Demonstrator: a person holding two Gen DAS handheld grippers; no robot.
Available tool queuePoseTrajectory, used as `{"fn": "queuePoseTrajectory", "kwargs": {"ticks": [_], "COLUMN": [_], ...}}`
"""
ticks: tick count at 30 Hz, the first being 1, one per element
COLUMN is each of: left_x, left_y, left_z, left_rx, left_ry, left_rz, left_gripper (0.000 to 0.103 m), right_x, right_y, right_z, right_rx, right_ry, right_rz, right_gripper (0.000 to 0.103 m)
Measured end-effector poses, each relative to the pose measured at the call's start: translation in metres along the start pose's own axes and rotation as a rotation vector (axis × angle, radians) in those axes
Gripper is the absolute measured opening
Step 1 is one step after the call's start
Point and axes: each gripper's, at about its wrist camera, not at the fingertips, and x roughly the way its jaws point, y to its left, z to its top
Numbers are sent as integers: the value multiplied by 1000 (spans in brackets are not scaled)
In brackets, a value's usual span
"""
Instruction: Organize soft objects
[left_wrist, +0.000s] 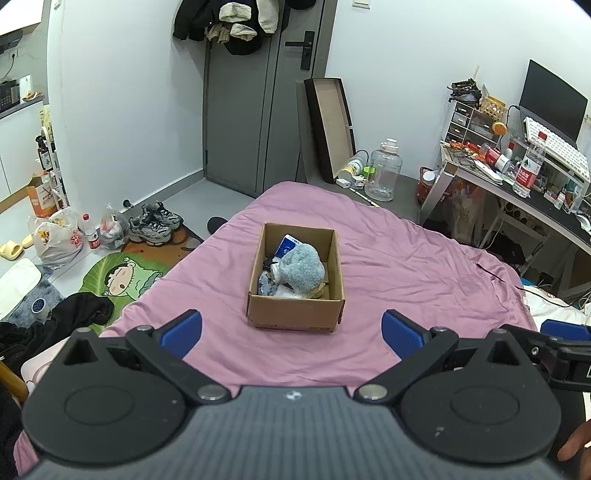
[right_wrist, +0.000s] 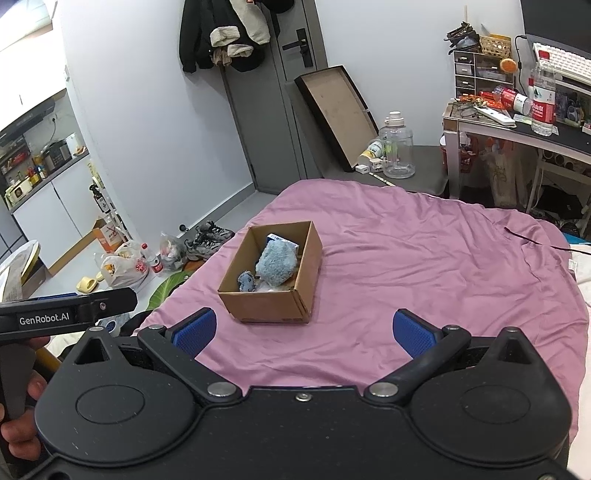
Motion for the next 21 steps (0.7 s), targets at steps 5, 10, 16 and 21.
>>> {"fn": "queuePoseTrajectory", "kwargs": {"ticks": [5,10,16,21], "left_x": [1,2,6,8], "left_y": [1,0,1,1], "left_z": [0,-1,-4,-4], "left_rx": [0,-1,-9,-11], "left_ry": [2,6,17,20], "left_rz": [5,4,11,18], "left_gripper": [103,103,103,103], "right_x": [-1,-2,-2,-2], "right_y": [1,3,3,2], "right_z": [-1,-2,-1,-1], "right_rx": [-5,-14,-24,-24], "right_ry": [-1,-4,3,8], "right_rz": [-2,6,3,2], "right_gripper": [103,103,103,103]}}
